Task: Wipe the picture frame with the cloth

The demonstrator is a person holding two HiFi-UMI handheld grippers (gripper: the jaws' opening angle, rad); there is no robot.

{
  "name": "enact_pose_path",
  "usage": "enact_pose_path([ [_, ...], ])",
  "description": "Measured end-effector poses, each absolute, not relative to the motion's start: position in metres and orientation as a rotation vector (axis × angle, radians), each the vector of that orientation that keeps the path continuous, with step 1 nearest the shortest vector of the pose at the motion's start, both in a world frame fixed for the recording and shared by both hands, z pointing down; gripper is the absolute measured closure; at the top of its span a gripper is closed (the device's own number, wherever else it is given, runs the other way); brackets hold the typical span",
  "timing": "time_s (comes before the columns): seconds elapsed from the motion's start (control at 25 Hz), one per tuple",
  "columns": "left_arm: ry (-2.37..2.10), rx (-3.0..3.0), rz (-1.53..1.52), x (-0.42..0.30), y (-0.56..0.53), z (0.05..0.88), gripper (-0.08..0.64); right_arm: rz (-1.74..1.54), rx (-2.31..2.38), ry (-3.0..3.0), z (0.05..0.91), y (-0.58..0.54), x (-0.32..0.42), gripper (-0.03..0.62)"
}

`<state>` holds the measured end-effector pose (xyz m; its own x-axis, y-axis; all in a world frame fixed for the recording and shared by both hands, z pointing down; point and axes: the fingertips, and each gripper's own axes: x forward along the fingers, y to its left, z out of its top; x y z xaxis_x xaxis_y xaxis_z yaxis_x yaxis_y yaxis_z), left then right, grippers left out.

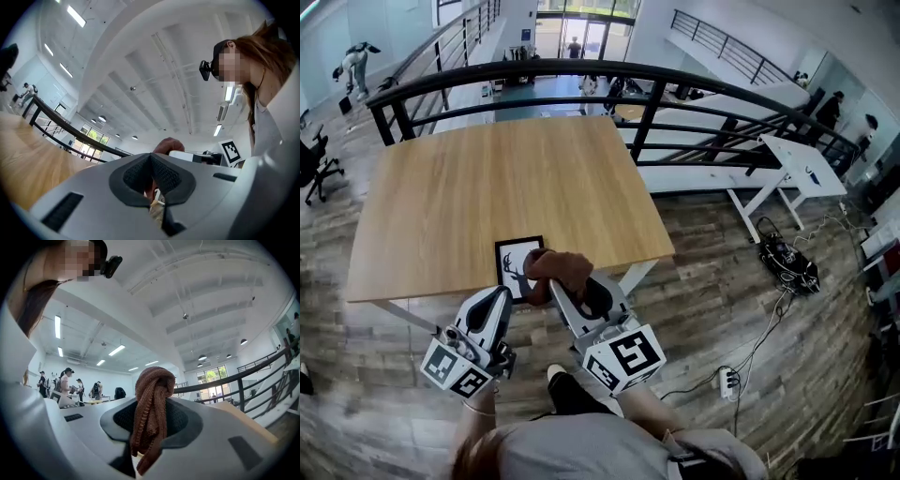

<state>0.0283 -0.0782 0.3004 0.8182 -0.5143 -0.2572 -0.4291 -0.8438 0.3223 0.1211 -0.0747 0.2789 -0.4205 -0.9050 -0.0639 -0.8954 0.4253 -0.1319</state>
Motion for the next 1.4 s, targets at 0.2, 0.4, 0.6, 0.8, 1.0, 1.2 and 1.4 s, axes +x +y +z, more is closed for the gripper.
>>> enact_pose_path([
  [0.2, -0.836, 2.733, -0.487, -0.015, -0.017, 0.306, 0.552, -0.113, -1.683, 2.487, 0.279, 0.000, 0.086, 0.459],
  [0.4, -0.822, 2.747, -0.485, -0.038, 0.064, 0.313, 0.552, -0.144, -1.728, 2.467, 0.295, 0.083, 0.057, 0.459],
  [0.6, -0.888, 2.786, -0.456, -0.048, 0.086, 0.273, 0.552, -0.109, -1.707, 2.486, 0.260, 0.103, 0.042, 0.459],
  [0.8, -0.953, 2.789, -0.445, -0.035, 0.107, 0.269, 0.552, -0.100, -1.682, 2.526, 0.255, 0.126, 0.052, 0.459],
  [1.0, -0.929, 2.769, -0.530, -0.028, 0.148, 0.277, 0.552, -0.067, -1.674, 2.505, 0.268, 0.177, 0.062, 0.459],
  [1.2, -0.934, 2.822, -0.491, -0.017, 0.168, 0.272, 0.552, -0.024, -1.645, 2.529, 0.265, 0.195, 0.063, 0.460],
  [1.4, -0.987, 2.840, -0.485, -0.023, 0.170, 0.269, 0.552, 0.037, -1.634, 2.520, 0.256, 0.203, 0.060, 0.460],
])
